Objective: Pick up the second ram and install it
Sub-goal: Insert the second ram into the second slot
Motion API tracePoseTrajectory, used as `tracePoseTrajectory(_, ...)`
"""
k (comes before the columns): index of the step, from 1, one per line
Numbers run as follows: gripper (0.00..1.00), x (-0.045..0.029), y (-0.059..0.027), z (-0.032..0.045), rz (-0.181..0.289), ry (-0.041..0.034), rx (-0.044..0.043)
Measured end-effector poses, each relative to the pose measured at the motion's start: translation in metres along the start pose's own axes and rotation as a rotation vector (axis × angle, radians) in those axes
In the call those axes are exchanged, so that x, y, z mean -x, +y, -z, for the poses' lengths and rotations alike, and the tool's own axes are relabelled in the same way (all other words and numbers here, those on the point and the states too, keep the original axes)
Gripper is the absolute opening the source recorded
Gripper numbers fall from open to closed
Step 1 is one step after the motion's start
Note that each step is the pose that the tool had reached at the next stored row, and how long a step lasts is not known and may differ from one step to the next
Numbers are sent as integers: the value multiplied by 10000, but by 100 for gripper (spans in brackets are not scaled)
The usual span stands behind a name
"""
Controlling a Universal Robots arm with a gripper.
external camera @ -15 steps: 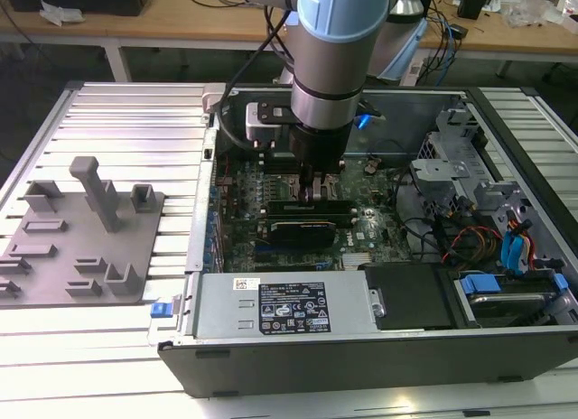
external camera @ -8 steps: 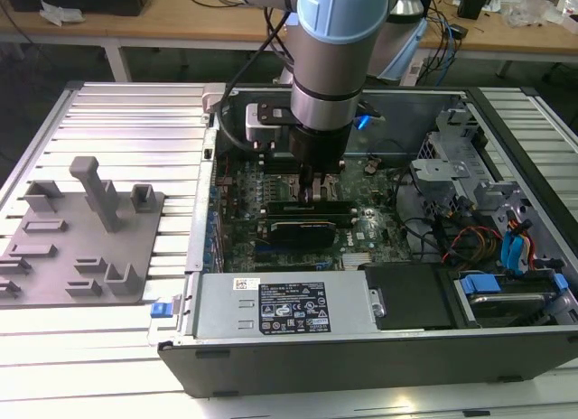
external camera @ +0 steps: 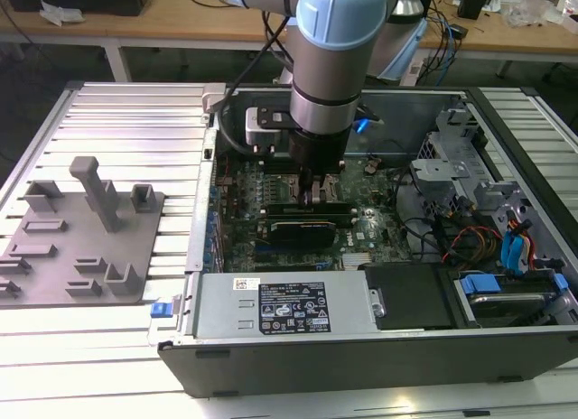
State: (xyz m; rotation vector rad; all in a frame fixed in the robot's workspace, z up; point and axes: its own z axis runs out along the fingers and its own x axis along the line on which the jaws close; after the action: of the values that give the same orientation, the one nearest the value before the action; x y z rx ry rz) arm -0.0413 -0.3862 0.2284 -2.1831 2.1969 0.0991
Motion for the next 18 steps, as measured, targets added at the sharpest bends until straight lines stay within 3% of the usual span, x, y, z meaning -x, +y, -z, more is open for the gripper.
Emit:
tracePoseTrajectory(12,9,-3,2,-44,-2,-9,5)
tracePoseTrajectory(15,16,-3,2,-45,-3,-8,-1)
tracePoseTrajectory(16,23,-3,2,-45,-1,-8,0)
tracePoseTrajectory(18,23,-3,2,-35,-1,-4,2)
